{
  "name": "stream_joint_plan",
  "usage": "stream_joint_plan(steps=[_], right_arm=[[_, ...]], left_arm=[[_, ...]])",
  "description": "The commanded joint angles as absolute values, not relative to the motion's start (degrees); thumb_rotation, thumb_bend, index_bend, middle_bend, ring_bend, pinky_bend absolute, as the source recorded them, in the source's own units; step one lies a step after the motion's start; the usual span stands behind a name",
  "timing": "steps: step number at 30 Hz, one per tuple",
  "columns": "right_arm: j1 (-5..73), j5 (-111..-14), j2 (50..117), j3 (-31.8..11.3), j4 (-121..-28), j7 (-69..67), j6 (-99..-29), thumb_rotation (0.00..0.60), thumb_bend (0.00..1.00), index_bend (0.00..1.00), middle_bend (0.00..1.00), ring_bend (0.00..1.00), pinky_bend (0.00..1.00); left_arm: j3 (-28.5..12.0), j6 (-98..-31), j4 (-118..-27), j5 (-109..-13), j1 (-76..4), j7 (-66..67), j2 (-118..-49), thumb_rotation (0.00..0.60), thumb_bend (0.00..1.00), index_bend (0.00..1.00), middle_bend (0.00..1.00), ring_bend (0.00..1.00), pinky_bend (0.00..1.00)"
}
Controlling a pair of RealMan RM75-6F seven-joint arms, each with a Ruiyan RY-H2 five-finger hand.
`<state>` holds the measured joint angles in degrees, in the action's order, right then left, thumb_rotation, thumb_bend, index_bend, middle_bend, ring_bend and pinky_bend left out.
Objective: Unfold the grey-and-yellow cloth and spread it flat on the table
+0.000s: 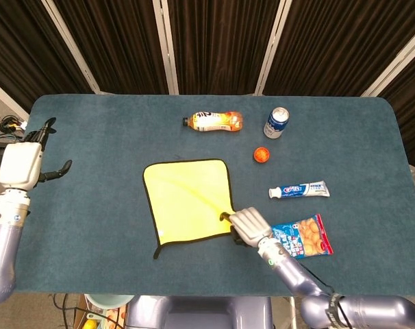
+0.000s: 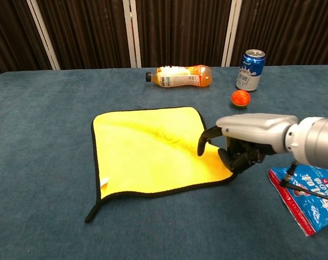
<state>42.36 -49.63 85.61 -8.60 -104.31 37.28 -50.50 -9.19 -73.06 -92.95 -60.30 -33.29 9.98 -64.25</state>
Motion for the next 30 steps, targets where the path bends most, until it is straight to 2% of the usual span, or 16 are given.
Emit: stream_joint_plan(steps=[1, 6, 15, 30], right_arm=[[45.1, -47.8, 89.2, -8.4, -101.1, 39.5, -50.2, 0.600, 0.80, 0.26, 1.00, 1.00, 1.00], [47.4, -46.9, 91.3, -9.1, -99.1, 40.2, -51.3, 0.600, 0.80, 0.26, 1.00, 1.00, 1.00], [52.2, -44.1, 90.6, -13.1, -96.9, 42.8, -53.4, 0.600, 0.79, 0.26, 1.00, 1.00, 1.00], [59.2, -47.3, 95.0, -14.3, -73.1, 30.1, -37.0, 0.600, 0.81, 0.20, 1.00, 1.00, 1.00]], left_arm=[[-9.3, -73.0, -92.9, -61.3, -33.1, 10.4, -64.7, 0.550, 0.27, 0.00, 0.21, 0.22, 0.48], [-9.1, -72.4, -93.3, -62.6, -32.6, 11.3, -64.5, 0.552, 0.27, 0.00, 0.22, 0.22, 0.48], [-10.3, -69.9, -91.7, -61.7, -32.8, 11.3, -65.4, 0.557, 0.27, 0.00, 0.22, 0.22, 0.48], [-12.1, -63.8, -87.4, -58.3, -35.9, 14.7, -69.3, 0.560, 0.27, 0.00, 0.22, 0.22, 0.48]])
